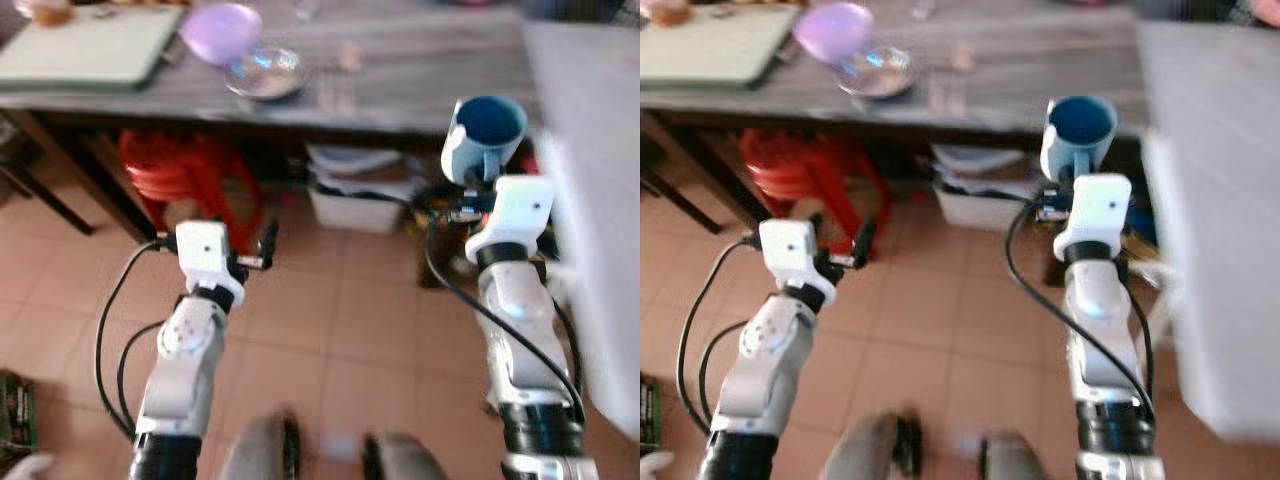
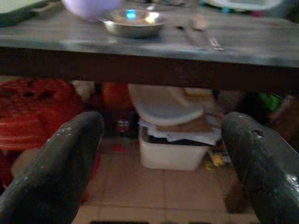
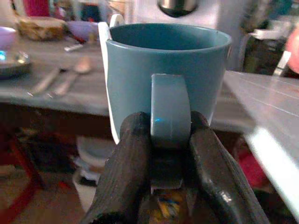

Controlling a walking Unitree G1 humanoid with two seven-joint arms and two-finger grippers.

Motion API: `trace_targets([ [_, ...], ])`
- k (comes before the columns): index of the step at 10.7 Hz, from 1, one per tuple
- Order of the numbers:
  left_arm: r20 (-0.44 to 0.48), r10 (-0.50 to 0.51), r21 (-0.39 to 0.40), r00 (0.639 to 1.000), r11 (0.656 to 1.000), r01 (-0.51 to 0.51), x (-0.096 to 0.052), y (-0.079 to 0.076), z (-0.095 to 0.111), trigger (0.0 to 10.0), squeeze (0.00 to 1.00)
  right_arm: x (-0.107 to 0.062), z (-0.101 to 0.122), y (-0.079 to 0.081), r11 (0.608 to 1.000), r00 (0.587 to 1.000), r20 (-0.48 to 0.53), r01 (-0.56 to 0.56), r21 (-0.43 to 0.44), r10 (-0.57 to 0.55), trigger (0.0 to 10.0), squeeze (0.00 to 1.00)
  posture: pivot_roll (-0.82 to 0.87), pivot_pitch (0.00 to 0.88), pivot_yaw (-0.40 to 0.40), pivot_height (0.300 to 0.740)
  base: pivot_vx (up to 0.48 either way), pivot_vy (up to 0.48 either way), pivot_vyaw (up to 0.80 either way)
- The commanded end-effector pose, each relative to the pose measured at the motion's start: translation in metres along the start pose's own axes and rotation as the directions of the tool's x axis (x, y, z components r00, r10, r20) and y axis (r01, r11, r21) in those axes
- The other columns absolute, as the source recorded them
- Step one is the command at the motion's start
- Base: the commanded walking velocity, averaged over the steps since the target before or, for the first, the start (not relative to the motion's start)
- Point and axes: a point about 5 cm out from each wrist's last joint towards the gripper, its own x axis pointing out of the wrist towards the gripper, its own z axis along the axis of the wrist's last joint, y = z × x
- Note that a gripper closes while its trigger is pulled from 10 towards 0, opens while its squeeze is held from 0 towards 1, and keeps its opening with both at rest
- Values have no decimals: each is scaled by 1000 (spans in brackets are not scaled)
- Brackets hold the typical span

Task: Setting the table

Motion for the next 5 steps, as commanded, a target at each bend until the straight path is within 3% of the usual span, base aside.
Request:
trace_targets([
  [1,-8,14,5,1000,1000,-14,-1,2,-2,10000,0,0,6,1,1000,1000,29,-7,-5,8,10000,0,-45,174,73,740,439,0,0],
  [5,16,9,2,1000,1000,-9,0,-1,2,10000,0,1,14,4,999,997,72,-25,-33,27,10000,0,-44,164,71,740,434,0,0],
])
